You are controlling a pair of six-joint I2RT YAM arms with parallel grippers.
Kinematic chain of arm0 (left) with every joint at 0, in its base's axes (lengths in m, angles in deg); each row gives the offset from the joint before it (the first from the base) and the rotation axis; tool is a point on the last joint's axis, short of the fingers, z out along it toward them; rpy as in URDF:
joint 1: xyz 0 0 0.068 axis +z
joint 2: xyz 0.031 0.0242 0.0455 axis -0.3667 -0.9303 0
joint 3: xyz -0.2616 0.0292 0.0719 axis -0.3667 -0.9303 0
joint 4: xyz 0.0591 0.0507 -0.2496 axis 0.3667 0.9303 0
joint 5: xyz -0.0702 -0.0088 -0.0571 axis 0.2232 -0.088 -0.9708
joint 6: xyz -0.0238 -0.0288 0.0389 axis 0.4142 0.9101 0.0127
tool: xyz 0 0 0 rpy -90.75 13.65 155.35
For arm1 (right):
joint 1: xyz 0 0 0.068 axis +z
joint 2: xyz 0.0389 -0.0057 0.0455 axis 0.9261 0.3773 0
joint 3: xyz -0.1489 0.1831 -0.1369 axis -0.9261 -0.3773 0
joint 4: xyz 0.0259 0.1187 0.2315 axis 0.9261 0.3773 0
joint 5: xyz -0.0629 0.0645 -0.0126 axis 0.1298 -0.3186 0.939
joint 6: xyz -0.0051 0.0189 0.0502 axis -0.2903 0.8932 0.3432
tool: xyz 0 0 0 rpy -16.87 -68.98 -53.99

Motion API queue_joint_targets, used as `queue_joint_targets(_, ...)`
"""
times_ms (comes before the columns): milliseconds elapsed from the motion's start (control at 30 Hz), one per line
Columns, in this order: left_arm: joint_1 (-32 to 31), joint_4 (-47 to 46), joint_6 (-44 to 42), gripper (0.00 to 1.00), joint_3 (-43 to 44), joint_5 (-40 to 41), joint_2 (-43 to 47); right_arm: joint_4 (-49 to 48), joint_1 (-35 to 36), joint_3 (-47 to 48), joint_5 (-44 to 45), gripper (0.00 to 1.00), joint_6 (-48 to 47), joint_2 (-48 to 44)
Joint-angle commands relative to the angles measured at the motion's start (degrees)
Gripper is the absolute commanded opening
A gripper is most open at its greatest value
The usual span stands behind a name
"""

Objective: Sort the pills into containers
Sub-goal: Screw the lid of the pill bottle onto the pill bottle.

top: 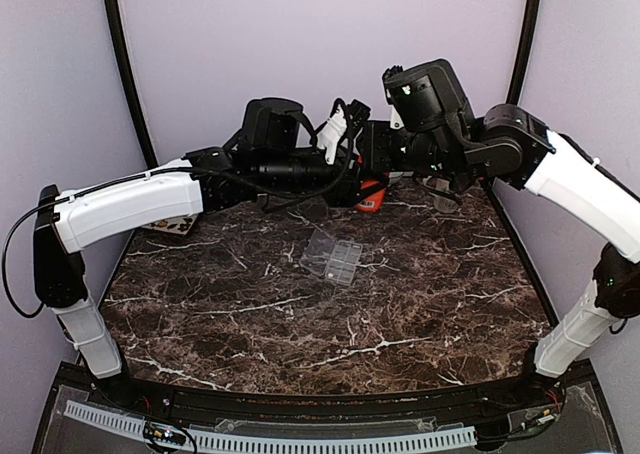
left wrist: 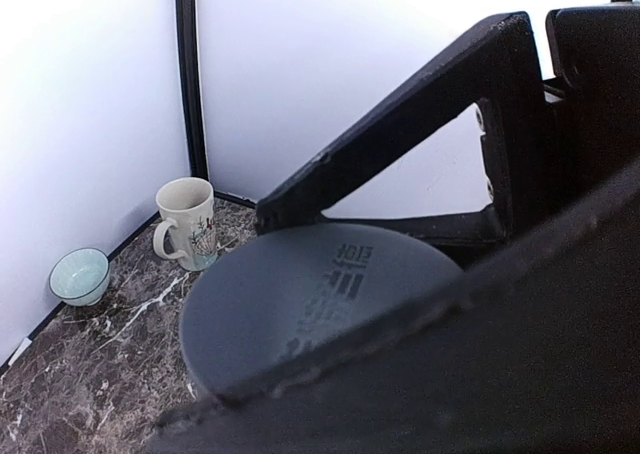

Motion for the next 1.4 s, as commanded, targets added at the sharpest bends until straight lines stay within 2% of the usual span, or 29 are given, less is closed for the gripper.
queue_joint_targets(0, -3.5, -9.4, -3.6, 0.0, 1.7, 3.0, 0.6, -1.3, 5.6, -1.5, -8.8, 0.53, 2.1, 3.7)
queue_joint_targets(200, -3.5, -9.8, -3.4, 0.0, 0.4, 0.7, 1.0, -6.8, 5.6, -6.1, -10.3, 0.76, 0.1, -1.8)
queue_joint_targets(267, -3.5, -9.8, -3.2, 0.0, 0.3, 0.3, 1.0, -7.8, 5.7, -7.1, -10.7, 0.8, -0.6, -2.8)
queue_joint_targets(700, -3.4, -13.2, -2.3, 0.0, -2.0, -1.8, 2.3, -3.2, 4.8, -7.1, -9.0, 0.8, 1.1, -4.2)
queue_joint_targets(1367, -3.1, -19.4, -0.1, 0.0, -9.1, 0.6, 4.4, -6.5, 3.9, -19.7, -9.3, 0.84, 2.1, -15.1)
